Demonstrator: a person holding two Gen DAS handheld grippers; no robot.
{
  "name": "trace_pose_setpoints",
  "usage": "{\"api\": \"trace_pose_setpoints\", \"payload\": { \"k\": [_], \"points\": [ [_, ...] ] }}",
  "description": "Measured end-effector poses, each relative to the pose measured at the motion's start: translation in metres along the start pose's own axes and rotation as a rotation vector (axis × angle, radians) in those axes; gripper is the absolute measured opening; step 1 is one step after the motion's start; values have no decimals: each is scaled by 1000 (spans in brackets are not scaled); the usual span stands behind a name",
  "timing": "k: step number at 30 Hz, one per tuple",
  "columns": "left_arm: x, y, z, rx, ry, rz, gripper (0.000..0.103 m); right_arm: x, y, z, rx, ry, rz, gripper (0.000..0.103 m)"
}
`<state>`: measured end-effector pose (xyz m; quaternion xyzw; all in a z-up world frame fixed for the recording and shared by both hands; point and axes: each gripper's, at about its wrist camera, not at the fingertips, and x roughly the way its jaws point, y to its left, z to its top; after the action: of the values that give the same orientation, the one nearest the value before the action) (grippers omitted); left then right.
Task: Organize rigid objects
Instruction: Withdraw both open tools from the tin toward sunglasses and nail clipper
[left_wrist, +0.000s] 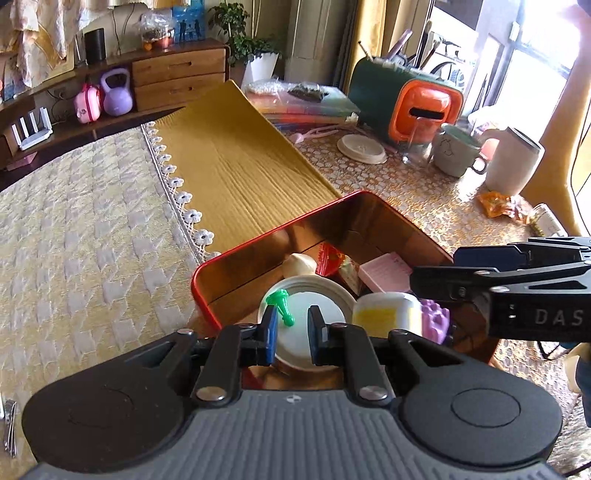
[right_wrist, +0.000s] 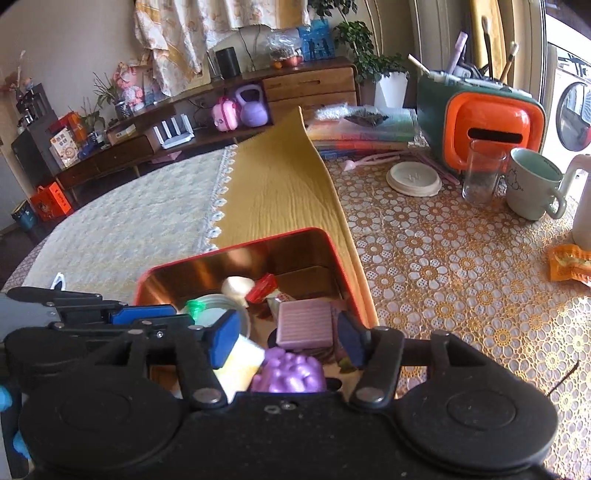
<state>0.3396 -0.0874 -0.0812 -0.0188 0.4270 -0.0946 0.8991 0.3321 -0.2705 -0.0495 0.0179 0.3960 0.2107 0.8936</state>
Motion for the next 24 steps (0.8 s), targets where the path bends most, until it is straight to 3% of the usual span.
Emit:
{"api": "trace_pose_setpoints", "payload": {
  "k": [13, 16, 18, 24],
  "points": [
    [-71, 24, -25, -32, -74, -32, 17, -48, 51, -17, -53, -39, 64, 69],
    [-88, 34, -33, -45, -94, -29, 36, -56, 69, -23, -90, -49, 76, 69],
    [-101, 42, -41, -46, -124, -13, 67, -59, 81, -27, -112, -56, 77, 72],
    [-137, 75, -62, -78, -175, 28, 70, -69, 123, -36, -191, -70, 89, 79]
  ]
}}
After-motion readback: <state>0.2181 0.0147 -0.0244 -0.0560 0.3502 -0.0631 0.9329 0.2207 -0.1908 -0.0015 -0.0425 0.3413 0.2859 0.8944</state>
